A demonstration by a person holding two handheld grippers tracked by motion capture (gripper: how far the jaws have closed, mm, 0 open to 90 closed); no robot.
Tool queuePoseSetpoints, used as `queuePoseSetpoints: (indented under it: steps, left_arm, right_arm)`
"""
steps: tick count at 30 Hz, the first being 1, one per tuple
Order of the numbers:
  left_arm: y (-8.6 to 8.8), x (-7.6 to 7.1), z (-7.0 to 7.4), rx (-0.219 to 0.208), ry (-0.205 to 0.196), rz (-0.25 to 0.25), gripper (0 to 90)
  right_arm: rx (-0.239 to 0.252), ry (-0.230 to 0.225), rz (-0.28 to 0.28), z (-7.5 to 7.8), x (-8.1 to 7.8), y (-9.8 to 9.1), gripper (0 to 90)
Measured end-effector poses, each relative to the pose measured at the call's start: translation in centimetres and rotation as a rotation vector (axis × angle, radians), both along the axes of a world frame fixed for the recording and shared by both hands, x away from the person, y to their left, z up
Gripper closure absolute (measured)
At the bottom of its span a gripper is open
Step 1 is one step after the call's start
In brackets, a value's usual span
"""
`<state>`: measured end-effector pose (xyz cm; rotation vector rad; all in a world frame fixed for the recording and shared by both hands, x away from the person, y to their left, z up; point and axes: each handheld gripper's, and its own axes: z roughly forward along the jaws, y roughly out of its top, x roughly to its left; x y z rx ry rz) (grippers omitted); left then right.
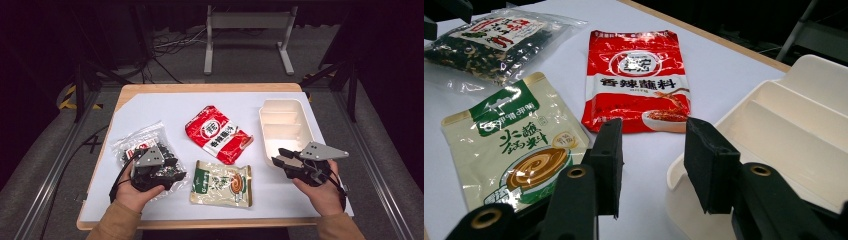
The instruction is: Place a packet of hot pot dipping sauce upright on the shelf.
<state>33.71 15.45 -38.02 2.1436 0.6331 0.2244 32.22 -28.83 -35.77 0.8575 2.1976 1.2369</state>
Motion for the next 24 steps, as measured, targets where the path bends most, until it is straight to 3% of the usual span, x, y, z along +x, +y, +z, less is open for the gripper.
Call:
queuePoseSetpoints:
  steps: [8, 16, 24]
  left_arm:
    - [-1.0, 0.1, -0.3, 0.049, 0.085, -0.029, 40.6]
    - [-2.3, 0.5, -1.5, 0.110, 0.192, -0.071, 39.9]
    - [-3.6, 0.4, -2.5, 0.171, 0.236, -0.111, 41.4]
  right_arm:
    - [-0.009, -0.003, 0.009, 0.0, 0.0, 0.4, 56.3]
    - [-0.014, 0.010, 0.017, -0.1, 0.0, 0.8, 53.1]
    - [-0.015, 0.022, 0.025, -0.4, 0.1, 1.0, 50.1]
